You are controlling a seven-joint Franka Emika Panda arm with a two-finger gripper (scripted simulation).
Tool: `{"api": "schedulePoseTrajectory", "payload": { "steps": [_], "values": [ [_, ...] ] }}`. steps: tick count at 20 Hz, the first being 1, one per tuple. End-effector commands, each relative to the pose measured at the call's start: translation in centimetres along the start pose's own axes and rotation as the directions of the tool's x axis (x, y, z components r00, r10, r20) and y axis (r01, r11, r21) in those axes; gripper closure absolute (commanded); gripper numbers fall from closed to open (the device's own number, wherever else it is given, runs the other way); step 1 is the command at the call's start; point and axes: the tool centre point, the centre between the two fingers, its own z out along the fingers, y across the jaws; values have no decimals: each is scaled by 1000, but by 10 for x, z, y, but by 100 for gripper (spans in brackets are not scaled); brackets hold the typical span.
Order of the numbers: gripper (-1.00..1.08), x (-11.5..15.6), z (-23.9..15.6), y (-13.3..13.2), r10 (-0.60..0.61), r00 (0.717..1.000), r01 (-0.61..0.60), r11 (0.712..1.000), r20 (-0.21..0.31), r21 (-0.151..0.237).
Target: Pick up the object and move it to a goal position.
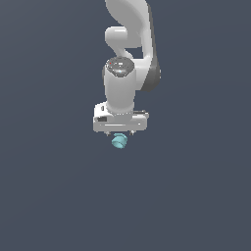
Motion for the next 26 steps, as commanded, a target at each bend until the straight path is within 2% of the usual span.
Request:
{"api": "schedulePoseTrajectory", "payload": {
  "steps": [1,8,17,22,26],
  "values": [
    [-92,0,0,-1,0,1000,0,1000,0,0],
    [-92,-1,2,-1,-23,1000,23,1000,0,0],
    [-92,-5,10,1,-134,991,134,991,2,2],
    [-92,-10,17,2,-235,972,235,972,3,4],
    [-92,-14,24,2,-334,942,334,942,3,7]
  ]
}}
